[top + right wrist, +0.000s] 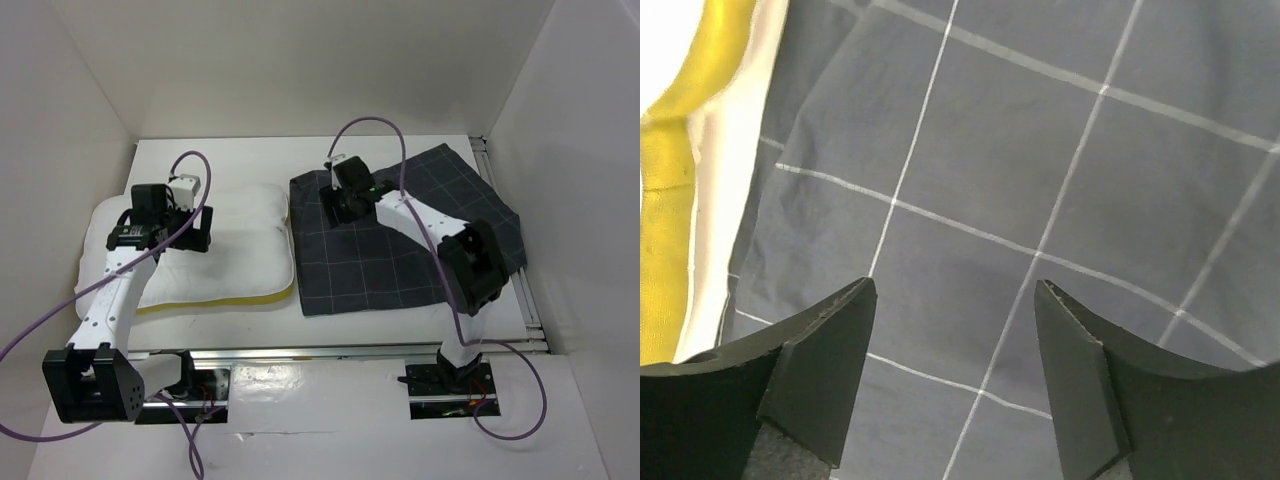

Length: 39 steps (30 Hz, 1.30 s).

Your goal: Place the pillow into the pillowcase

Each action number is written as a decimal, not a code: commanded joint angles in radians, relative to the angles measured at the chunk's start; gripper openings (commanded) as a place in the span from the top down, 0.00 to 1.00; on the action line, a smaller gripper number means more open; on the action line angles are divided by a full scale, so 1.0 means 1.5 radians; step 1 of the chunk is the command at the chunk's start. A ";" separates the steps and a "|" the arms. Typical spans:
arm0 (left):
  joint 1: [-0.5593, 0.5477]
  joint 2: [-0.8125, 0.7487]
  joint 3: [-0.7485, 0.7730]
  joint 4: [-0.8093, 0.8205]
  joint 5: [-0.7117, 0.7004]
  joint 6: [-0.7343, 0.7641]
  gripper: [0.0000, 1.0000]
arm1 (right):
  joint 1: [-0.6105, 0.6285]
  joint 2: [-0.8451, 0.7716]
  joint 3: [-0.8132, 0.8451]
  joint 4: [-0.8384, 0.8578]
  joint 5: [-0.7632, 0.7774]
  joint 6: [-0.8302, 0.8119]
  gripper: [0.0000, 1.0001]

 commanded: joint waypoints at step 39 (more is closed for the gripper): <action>0.001 -0.054 -0.026 -0.026 -0.026 0.038 0.00 | 0.139 0.243 0.220 -0.056 0.019 0.086 0.43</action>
